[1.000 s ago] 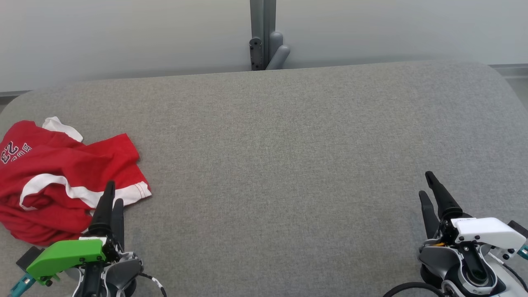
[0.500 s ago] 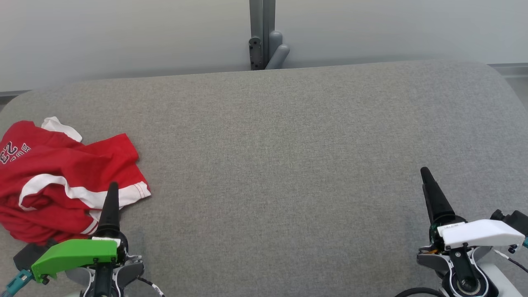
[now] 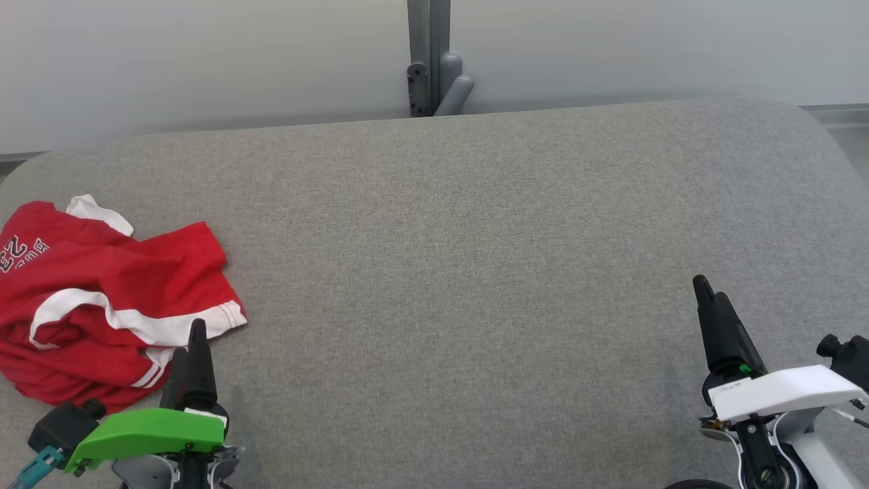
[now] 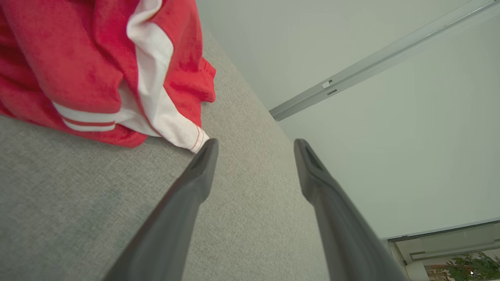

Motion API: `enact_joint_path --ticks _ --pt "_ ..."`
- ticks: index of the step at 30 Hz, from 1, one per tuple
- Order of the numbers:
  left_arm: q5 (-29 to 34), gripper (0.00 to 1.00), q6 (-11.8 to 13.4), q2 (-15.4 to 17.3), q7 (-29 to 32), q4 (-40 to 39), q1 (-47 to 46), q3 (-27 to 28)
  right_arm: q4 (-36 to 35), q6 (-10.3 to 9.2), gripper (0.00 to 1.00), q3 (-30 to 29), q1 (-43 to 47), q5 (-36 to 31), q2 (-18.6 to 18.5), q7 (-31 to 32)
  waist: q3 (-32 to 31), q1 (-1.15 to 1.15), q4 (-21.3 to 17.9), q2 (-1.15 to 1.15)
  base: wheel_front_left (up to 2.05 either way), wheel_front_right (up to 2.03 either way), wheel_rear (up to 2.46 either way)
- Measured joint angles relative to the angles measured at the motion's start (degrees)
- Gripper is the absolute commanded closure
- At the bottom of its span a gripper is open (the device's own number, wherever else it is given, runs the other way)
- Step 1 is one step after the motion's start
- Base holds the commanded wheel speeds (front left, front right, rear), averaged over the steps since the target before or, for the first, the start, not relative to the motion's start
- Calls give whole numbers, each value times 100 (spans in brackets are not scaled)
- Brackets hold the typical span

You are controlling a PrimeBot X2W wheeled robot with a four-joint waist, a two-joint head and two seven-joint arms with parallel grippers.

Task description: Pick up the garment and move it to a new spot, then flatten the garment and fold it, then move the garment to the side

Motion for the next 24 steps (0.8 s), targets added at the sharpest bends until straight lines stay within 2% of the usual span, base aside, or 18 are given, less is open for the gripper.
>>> enact_joint_path --ticks 9,24 --pt "1223 0 10 3 -197 -15 136 -18 80 0 0 -278 102 -1172 92 -15 -9 0 -9 0 0 0 0" --pt "2613 0 127 140 -448 -23 292 -124 177 0 0 -732 213 -2718 256 -24 -32 0 -64 0 0 0 0"
